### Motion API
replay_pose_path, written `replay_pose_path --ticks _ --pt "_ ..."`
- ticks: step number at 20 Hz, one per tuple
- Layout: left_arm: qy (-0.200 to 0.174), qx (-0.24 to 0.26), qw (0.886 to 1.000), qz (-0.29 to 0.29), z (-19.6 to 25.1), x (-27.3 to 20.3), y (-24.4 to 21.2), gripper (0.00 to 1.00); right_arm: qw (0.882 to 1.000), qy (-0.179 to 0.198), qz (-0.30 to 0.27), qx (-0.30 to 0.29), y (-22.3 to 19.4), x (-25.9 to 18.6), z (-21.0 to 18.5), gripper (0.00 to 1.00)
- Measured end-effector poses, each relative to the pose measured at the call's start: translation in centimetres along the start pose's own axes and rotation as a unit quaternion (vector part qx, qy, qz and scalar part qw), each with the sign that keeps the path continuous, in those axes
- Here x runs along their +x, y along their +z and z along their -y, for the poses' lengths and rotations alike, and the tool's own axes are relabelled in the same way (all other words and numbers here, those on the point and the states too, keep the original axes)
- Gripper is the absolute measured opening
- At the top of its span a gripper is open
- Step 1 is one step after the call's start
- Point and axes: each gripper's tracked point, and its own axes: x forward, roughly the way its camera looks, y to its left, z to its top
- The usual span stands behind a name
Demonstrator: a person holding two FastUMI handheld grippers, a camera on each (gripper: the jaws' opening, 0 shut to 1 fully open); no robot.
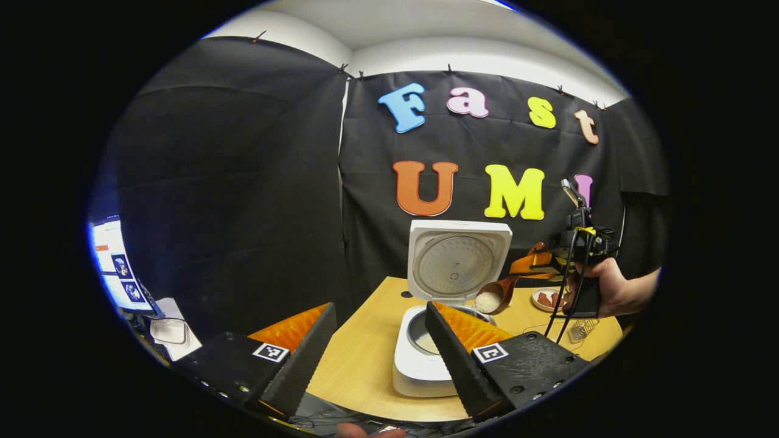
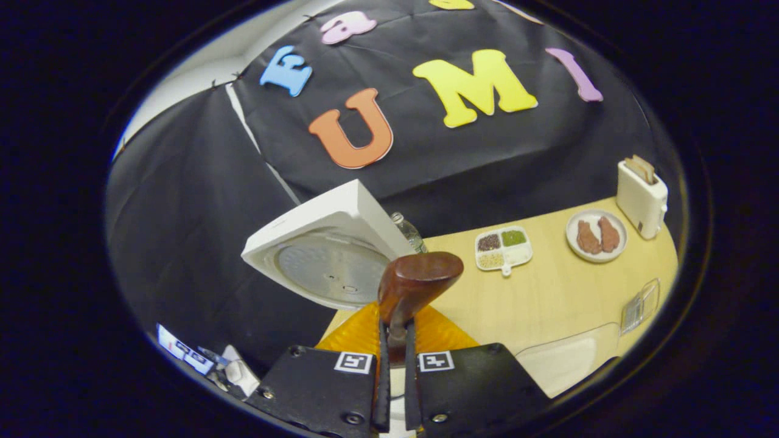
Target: Close the left gripper, press the button to open the rice cooker; take a wooden spoon from the chopstick holder with the right hand, scoop a spoonful of rice and pour it into the rice cooker, then put the wooden spoon back into the chopstick holder.
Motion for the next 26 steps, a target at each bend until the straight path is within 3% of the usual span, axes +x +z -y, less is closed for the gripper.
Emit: replay_pose_path --ticks 7,11,14,21,26 --pt "0.002 -0.014 1.000 0.009 -1.9 0.1 0.0 0.95 0.996 -0.006 0.007 -0.091 -0.5 0.3 -2.7 0.15" --pt "-0.001 -0.020 1.000 0.011 -2.2 0.4 0.1 0.94 0.987 -0.006 0.023 -0.159 -0.3 -0.2 -4.5 0.14" --pt "-0.003 -0.023 1.000 0.010 -2.5 0.2 -0.2 0.94 0.976 -0.004 0.033 -0.217 -0.3 -0.4 -6.3 0.14" --pt "0.000 -0.031 0.999 0.011 -2.8 -0.5 -0.2 0.94 0.936 -0.005 0.069 -0.345 -0.7 -1.3 -8.6 0.14" --pt "-0.001 -0.039 0.999 0.010 -2.8 -1.4 -0.3 0.94 0.918 0.009 0.085 -0.388 -0.9 -2.6 -10.1 0.14"
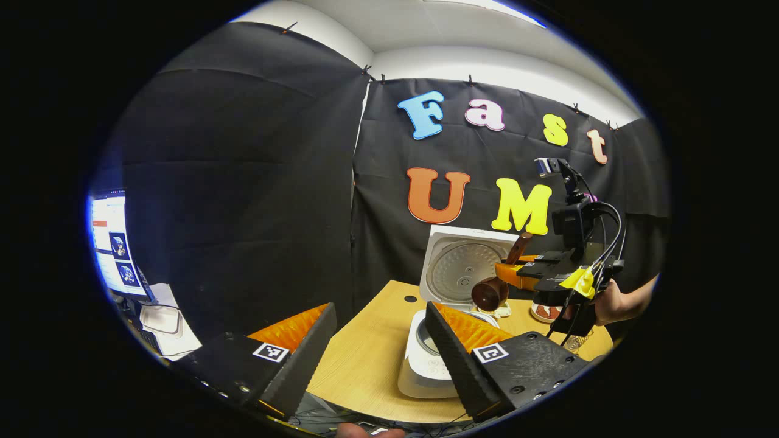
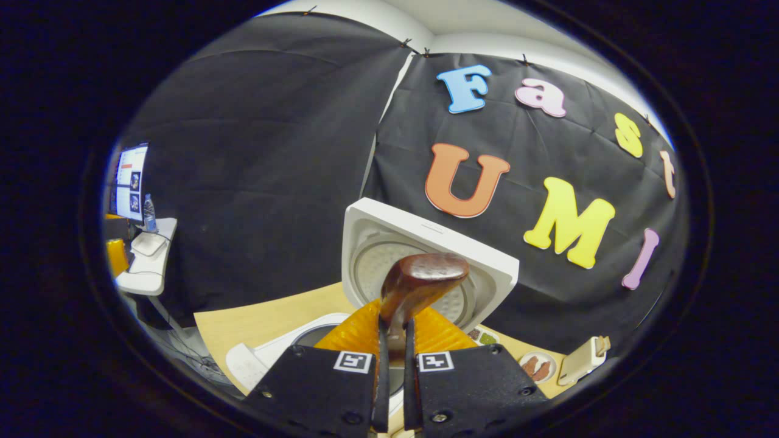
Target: Close the left gripper, press the button to open the rice cooker; take a wooden spoon from the chopstick holder with the right hand, scoop a spoonful of rice and pour it into the rice cooker, then put the wooden spoon back into the chopstick holder.
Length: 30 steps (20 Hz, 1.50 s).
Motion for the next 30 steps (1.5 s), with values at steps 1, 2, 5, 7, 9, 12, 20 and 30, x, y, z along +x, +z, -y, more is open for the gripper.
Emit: replay_pose_path --ticks 1,2,5,7,9,12,20,30 --pt "0.001 0.000 1.000 0.000 0.0 -0.1 0.0 0.94 1.000 0.002 0.002 -0.001 0.0 -0.2 -0.1 0.14" --pt "0.001 -0.001 1.000 0.002 0.1 -0.3 0.2 0.94 1.000 0.004 0.004 0.001 0.0 -0.3 -0.2 0.14" --pt "0.001 0.001 1.000 0.004 0.4 -0.7 0.3 0.94 1.000 0.003 0.004 0.013 0.1 -0.9 0.2 0.14" --pt "-0.007 0.011 1.000 0.008 1.0 -0.7 0.7 0.94 0.999 0.006 0.002 0.037 0.0 -1.3 0.6 0.15" --pt "-0.025 0.023 0.999 0.011 1.9 -1.0 1.1 0.94 0.998 0.010 0.004 0.064 0.2 -1.9 1.3 0.14" --pt "-0.042 0.036 0.998 0.020 3.1 -0.7 2.1 0.94 0.994 0.010 0.004 0.105 0.4 -3.0 3.0 0.14" --pt "-0.075 0.053 0.996 0.022 8.7 0.0 3.4 0.94 0.976 0.008 -0.004 0.216 -2.2 -9.0 10.2 0.14" --pt "-0.098 0.056 0.994 0.012 15.2 2.9 4.8 0.94 0.924 -0.146 -0.041 0.351 -15.6 -18.1 27.6 0.14"
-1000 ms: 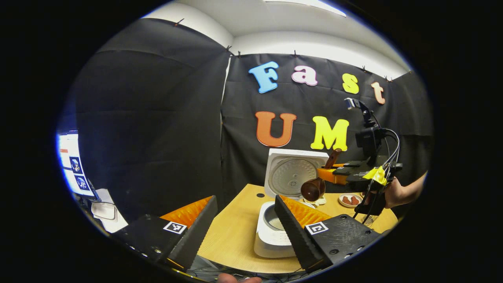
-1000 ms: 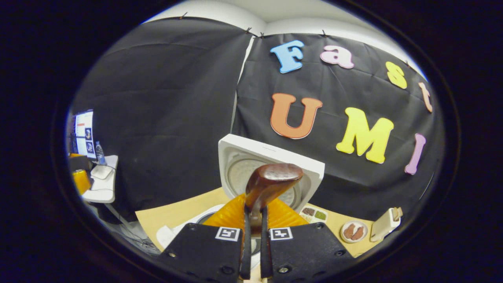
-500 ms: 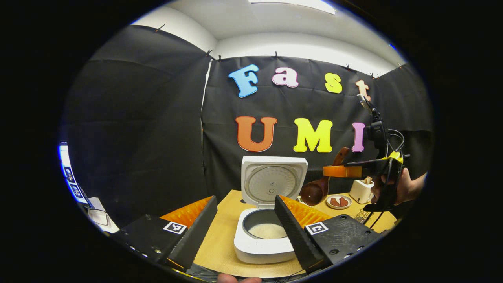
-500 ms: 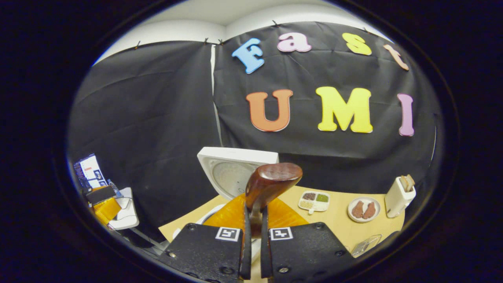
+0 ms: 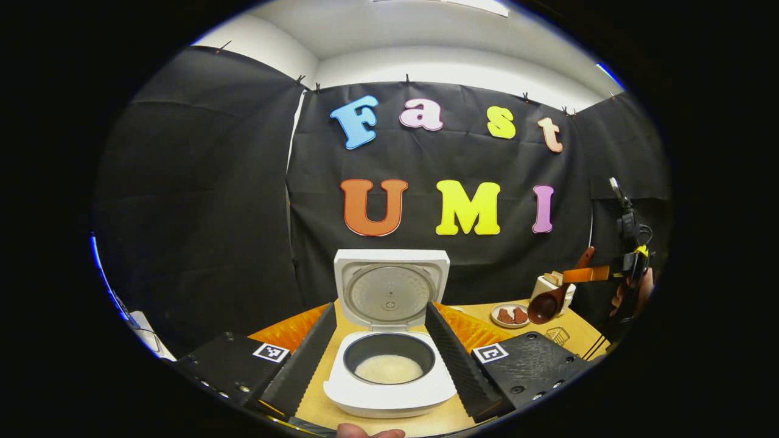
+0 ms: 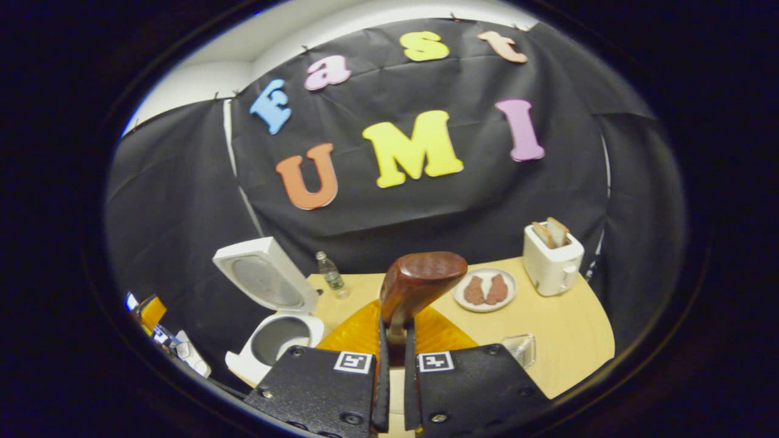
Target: Close the left gripper, press the button to open the rice cooker; take a wooden spoon from the chopstick holder with the right hand, scoop a spoonful of rice and pour it into the rice cooker, then put the wooden spoon back into the chopstick holder.
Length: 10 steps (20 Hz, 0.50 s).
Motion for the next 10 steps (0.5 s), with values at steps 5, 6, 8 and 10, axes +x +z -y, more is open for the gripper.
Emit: replay_pose_path --ticks 5,6,8,10 --pt "0.004 -0.012 1.000 -0.009 2.5 2.0 0.4 0.94 0.996 -0.068 -0.014 0.049 -0.7 -0.4 8.9 0.14" --pt "0.003 -0.013 1.000 -0.010 3.1 2.3 0.6 0.94 0.996 -0.076 -0.016 0.054 -0.8 -0.3 10.3 0.14" --pt "-0.001 -0.010 1.000 -0.014 4.2 2.6 0.6 0.84 0.993 -0.096 -0.021 0.059 -1.6 0.2 12.8 0.14" --pt "-0.005 -0.002 1.000 -0.021 5.2 2.7 0.3 0.94 0.991 -0.109 -0.030 0.068 -2.7 0.9 14.6 0.14"
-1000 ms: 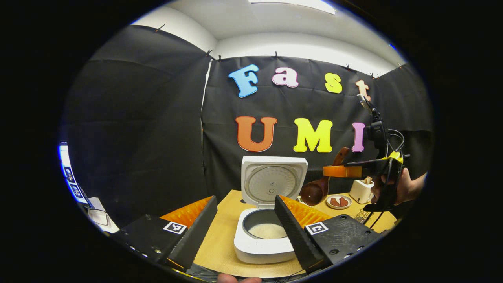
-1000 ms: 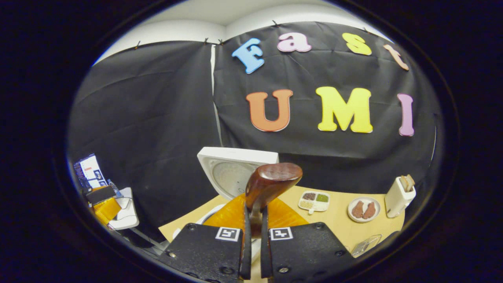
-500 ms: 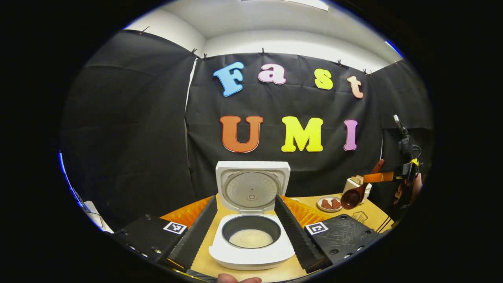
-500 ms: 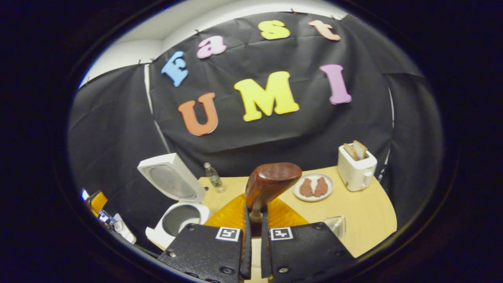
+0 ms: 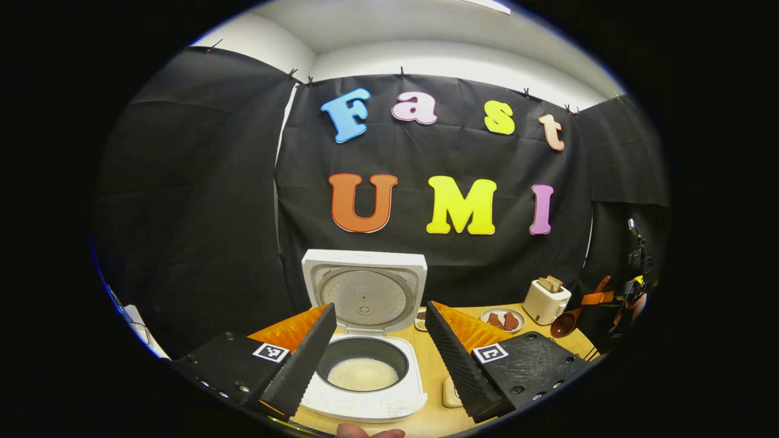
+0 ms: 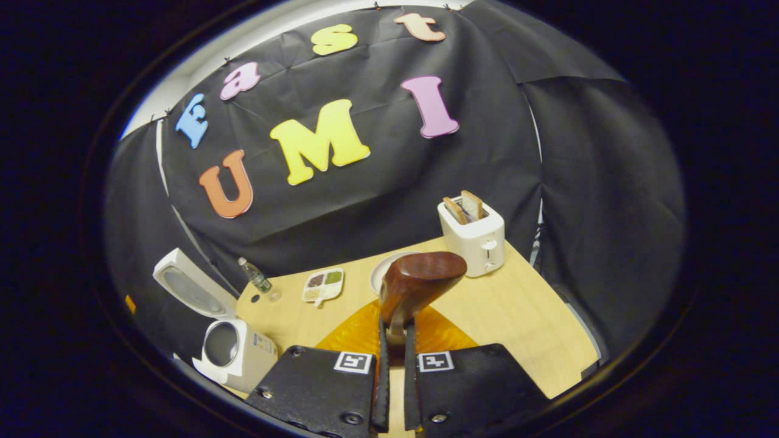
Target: Close the left gripper, press the button to open the rice cooker; take a wooden spoon from the chopstick holder with the right hand, scoop a spoonful of rice and pour it into the rice cooker, then put the wooden spoon back into the chopstick holder.
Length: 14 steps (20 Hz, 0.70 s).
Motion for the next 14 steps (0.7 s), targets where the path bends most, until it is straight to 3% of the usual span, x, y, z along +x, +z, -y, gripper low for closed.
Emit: replay_pose_path --ticks 7,14 --pt "-0.004 0.021 0.999 -0.025 1.9 0.7 0.0 0.94 0.999 -0.032 -0.028 -0.005 -4.2 4.8 3.7 0.14" --pt "0.012 0.011 0.999 -0.041 1.7 1.8 0.1 0.95 0.998 -0.035 -0.044 -0.018 -7.6 8.4 5.3 0.14"
